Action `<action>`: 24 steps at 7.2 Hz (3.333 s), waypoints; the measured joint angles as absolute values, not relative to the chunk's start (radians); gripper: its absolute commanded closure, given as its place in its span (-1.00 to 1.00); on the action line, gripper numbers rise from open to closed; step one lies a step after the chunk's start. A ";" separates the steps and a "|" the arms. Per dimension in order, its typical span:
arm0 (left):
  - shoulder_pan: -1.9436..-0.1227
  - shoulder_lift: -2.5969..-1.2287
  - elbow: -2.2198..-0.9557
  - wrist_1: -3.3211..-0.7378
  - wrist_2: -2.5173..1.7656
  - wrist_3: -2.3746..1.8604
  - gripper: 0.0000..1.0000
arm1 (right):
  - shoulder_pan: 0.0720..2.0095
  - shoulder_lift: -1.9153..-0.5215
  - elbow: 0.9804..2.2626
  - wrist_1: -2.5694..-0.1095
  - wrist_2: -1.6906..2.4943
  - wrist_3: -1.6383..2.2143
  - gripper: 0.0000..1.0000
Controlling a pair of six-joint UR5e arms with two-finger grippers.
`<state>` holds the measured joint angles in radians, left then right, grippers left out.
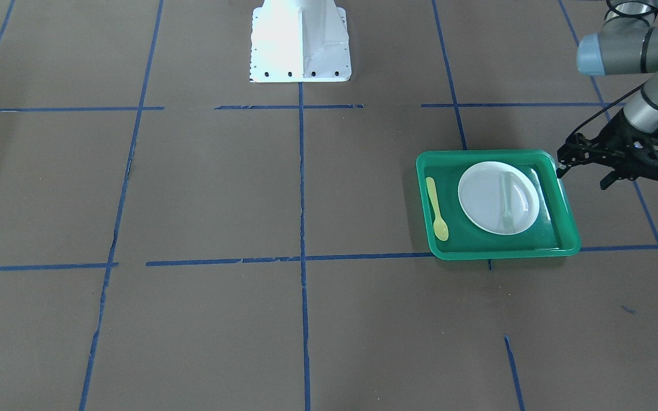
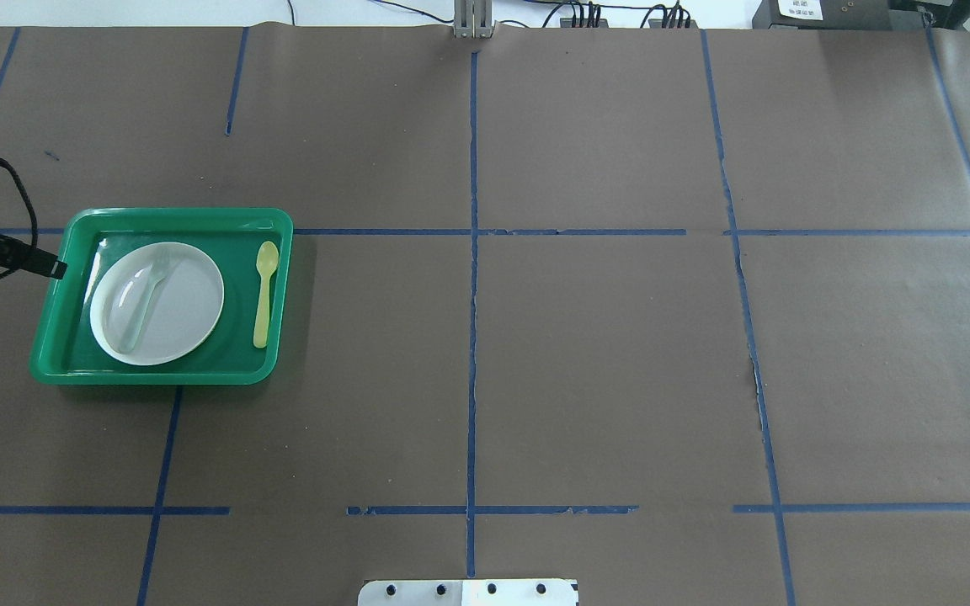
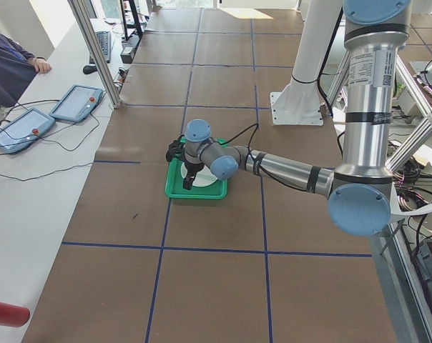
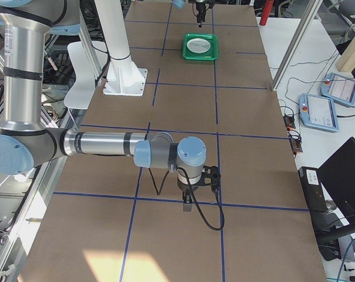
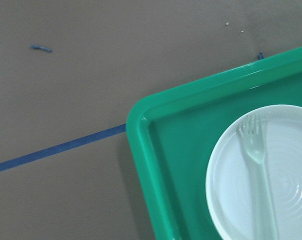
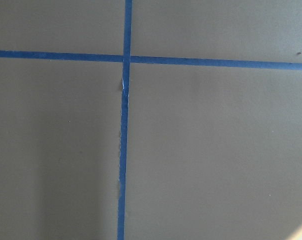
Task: Place fork
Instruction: 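Move the left gripper over the pale fork lying on the white plate, then lower the left gripper and close it on the fork handle, then lift the fork off the plate with the left gripper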
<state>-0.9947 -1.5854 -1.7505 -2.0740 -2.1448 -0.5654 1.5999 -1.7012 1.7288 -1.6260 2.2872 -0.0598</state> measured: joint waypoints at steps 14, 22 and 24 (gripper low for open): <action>-0.819 -1.690 -1.622 -2.132 -2.063 -0.790 -0.06 | 1.600 -1.701 1.729 -1.626 2.287 -0.060 -1.00; -0.819 -1.690 -1.620 -2.118 -2.063 -0.803 1.00 | 1.600 -1.701 1.729 -1.626 2.287 -0.060 -1.00; -0.820 -1.692 -1.632 -2.115 -2.081 -0.810 1.00 | 1.600 -1.701 1.729 -1.626 2.287 -0.060 -1.00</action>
<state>-0.8200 -1.6921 -1.6320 -2.1148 -2.0808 -0.8097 1.5999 -1.7012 1.7288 -1.6260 2.2872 -0.0598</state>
